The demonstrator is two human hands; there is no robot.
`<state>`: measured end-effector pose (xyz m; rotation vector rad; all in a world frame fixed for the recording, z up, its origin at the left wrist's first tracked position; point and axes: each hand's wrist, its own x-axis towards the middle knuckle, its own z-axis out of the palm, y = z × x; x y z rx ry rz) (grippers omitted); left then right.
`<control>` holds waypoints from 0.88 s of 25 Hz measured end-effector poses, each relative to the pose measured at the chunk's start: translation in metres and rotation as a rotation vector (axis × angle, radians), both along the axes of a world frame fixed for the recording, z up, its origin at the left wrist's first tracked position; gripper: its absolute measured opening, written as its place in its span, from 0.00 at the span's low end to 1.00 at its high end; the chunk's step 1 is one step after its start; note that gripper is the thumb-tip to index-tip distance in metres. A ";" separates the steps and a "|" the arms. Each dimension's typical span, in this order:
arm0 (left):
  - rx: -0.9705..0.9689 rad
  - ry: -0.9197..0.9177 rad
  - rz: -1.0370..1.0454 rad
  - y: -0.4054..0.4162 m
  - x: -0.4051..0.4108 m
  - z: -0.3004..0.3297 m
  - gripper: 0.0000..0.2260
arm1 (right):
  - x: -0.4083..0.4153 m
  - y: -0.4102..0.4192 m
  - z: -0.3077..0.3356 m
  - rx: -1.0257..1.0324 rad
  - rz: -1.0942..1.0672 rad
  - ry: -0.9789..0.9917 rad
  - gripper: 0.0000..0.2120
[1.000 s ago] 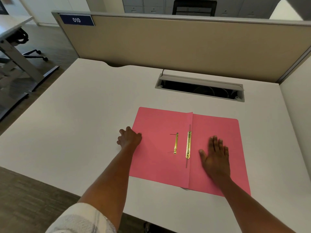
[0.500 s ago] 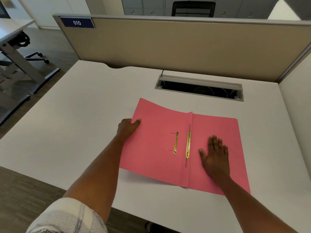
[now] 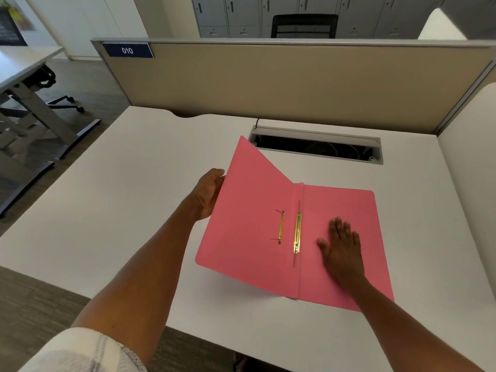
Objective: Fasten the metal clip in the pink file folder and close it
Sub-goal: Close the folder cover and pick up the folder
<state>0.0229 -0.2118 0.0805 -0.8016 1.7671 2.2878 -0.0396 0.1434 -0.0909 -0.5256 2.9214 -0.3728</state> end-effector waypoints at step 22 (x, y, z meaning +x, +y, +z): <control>-0.442 0.117 -0.443 0.176 -0.053 -0.034 0.27 | -0.010 0.123 0.009 0.020 -0.193 -0.023 0.34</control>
